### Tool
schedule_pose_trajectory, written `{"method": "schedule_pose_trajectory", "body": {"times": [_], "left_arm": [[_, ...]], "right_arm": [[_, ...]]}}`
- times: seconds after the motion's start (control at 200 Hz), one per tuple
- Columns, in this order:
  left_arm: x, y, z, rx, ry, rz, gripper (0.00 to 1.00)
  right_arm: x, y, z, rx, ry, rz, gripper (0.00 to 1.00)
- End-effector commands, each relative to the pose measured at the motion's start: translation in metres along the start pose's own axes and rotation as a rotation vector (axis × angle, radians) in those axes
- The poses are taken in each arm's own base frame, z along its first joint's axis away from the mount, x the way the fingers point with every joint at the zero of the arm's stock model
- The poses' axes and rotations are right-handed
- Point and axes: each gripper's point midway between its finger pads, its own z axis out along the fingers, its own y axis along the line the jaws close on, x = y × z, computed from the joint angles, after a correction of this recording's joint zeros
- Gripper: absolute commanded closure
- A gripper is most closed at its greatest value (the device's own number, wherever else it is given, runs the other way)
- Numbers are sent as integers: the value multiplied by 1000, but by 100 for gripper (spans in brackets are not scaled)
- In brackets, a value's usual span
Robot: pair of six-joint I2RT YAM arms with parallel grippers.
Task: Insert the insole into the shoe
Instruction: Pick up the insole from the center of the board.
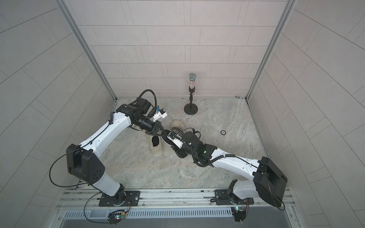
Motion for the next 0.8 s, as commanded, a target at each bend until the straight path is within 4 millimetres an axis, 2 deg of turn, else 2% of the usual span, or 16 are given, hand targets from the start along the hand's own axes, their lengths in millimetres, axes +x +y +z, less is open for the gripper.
{"method": "schedule_pose_trajectory", "body": {"times": [0.0, 0.08, 0.18, 0.375, 0.505, 0.655, 0.796], "left_arm": [[-15, 5, -7, -43, -35, 15, 96], [-18, 7, -7, -52, -35, 20, 93], [-23, 9, -5, -48, -43, 21, 90], [-40, 6, -10, -63, -110, 45, 68], [-58, 13, -20, -153, -200, 89, 62], [-71, 34, -25, -316, -304, 178, 64], [-67, 26, 2, -439, -312, 422, 67]], "right_arm": [[9, 2, -7, -20, 75, 45, 58], [15, 4, -8, -45, 126, 76, 63], [19, 5, -12, -64, 181, 106, 63], [35, 4, -23, -167, 360, 290, 62], [56, 4, -39, -212, 523, 406, 63], [79, -19, -69, -204, 704, 677, 63], [87, -57, -93, -100, 695, 894, 64]]}}
